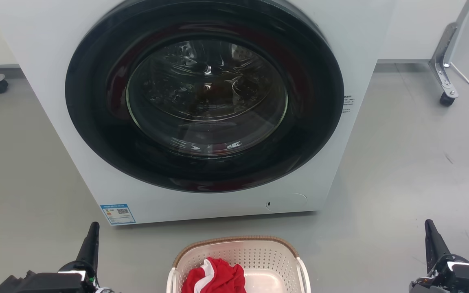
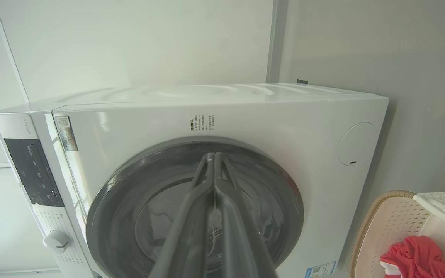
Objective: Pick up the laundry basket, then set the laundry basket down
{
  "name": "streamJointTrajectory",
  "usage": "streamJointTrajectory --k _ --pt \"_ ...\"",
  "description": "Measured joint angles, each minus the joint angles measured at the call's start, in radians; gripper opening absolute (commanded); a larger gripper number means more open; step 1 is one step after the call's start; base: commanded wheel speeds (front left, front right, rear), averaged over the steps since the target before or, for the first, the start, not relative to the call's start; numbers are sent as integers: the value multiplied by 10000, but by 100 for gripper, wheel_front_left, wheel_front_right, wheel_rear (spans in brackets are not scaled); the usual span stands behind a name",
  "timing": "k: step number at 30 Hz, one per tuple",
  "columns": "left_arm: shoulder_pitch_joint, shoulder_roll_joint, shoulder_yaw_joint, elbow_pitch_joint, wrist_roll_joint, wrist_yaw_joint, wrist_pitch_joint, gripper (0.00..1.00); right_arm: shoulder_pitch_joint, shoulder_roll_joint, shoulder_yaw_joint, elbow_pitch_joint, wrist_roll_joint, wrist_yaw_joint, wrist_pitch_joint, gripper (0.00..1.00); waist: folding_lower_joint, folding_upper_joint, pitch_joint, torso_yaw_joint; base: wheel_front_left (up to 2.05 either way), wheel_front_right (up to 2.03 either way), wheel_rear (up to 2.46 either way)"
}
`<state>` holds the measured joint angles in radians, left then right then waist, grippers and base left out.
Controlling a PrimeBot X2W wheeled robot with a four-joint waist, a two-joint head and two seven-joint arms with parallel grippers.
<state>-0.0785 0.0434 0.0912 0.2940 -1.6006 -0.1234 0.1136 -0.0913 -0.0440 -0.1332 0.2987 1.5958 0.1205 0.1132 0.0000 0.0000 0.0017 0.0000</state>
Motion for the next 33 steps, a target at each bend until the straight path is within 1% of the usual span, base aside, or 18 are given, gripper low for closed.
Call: streamJointTrajectory --k 33 --pt "-1 0 0 13 0 0 0 0 0 0 2 0 0 0 0 0 0 0 0 0 0 0 0"
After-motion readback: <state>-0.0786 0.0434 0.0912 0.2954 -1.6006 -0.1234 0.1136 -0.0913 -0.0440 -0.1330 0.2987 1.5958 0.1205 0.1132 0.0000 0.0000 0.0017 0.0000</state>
